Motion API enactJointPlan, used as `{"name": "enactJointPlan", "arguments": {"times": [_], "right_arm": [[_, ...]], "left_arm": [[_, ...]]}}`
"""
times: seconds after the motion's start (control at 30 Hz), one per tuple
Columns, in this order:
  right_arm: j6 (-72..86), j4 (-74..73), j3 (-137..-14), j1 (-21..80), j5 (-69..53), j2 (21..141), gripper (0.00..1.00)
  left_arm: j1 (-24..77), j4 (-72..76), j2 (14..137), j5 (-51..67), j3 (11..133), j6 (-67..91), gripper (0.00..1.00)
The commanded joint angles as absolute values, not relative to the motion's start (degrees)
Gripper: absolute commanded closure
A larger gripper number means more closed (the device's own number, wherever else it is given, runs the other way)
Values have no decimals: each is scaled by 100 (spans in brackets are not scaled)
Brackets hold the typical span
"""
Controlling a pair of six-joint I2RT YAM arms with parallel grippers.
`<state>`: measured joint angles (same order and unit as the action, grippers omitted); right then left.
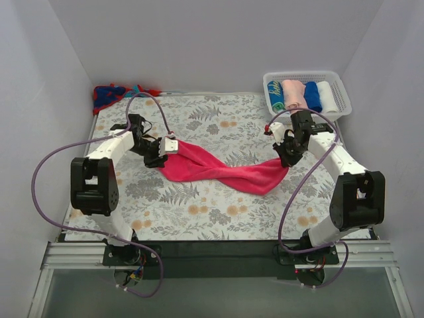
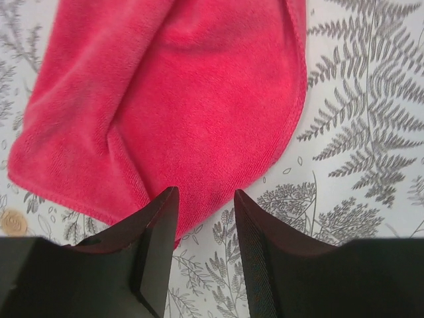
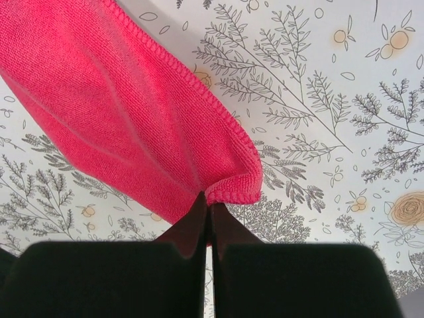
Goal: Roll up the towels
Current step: Flatten the towel
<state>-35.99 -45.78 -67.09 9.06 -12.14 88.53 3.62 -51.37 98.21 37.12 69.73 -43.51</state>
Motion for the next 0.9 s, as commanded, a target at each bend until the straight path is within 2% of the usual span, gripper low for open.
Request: {"name": "enactJointPlan", "arguments": {"times": [0.0,0.57,0.63,0.73,0.87], "right_arm": [[-3533,-4755,-7013,896,-1257,8692,99],[-3542,-4878,-7470,888,-1230,8842,99],[-3542,-4878,-7532,896,-1239,8868,99],[-3551,-4869,-7716,853,-1222,8868,99],[-3455,-4852,-8400,555,-1292,8833,99]], "left_arm": [[500,-5344,9835,3473,6909,-5587,63],[712,-5239,10591,2628,6829,-6232,59],[712,-5063,10626,2637,6846,-6100,69],[686,-5044,10565,2899,7188,-5521,93],[283,-5833,10468,4126,8756,-4197,100]]}}
